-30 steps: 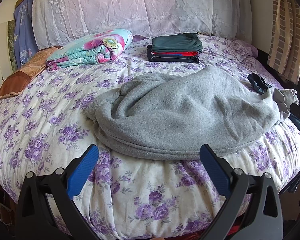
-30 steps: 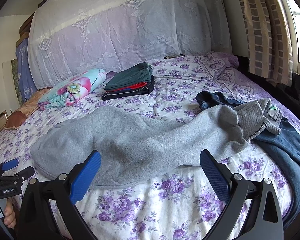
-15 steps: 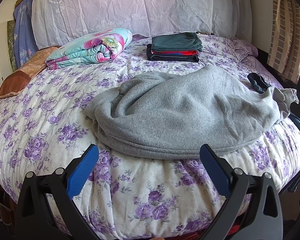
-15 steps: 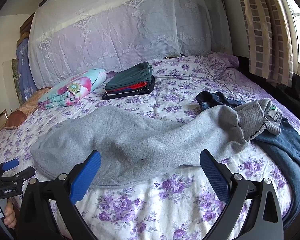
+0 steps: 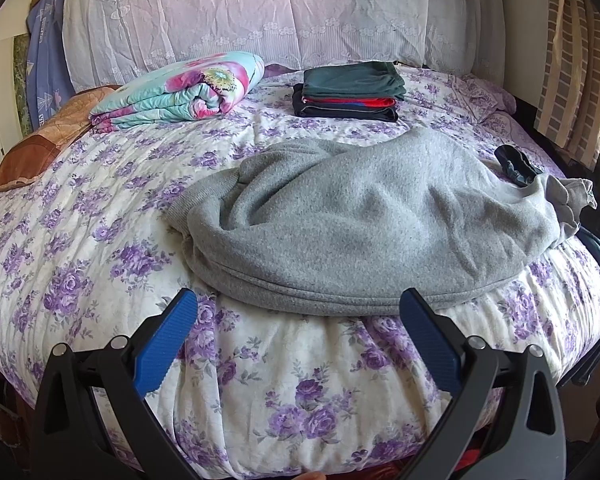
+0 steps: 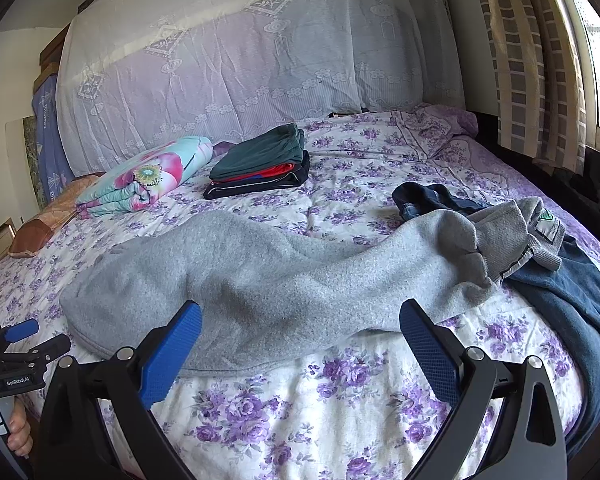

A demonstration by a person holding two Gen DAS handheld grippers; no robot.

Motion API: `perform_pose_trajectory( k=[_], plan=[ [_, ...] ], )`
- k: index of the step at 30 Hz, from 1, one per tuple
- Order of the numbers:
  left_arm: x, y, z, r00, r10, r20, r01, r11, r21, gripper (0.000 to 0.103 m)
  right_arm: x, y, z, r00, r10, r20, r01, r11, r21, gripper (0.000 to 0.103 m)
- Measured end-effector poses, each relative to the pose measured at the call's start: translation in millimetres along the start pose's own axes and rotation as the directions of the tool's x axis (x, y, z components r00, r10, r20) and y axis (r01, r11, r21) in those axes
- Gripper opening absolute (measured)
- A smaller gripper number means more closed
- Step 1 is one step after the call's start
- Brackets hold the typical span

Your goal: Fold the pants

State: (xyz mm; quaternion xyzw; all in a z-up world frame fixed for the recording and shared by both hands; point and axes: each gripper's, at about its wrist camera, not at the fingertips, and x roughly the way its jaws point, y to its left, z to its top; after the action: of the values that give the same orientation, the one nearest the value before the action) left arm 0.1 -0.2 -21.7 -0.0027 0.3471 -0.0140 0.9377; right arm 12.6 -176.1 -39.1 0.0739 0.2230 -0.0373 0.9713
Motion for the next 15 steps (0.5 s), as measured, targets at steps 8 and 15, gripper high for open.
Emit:
perform_pose_trajectory(
  k=[8, 15],
  plan=[
    [3.4, 1.8, 2.3, 1.000, -0.006, -0.017, 0.006, 1.000, -0.002, 0.098, 2.8, -0.2, -1.0, 1.000, -0.002, -0.005, 0.002, 1.000, -0.001, 0.100],
    [25.9, 25.8, -0.8, 0.980, -0.166, -0.106, 0.153, 0.981, -0.118, 0.098, 10.6, -6.5, -2.4, 1.000, -0.009, -0.019, 0.010, 1.000, 0.016, 0.100]
  ],
)
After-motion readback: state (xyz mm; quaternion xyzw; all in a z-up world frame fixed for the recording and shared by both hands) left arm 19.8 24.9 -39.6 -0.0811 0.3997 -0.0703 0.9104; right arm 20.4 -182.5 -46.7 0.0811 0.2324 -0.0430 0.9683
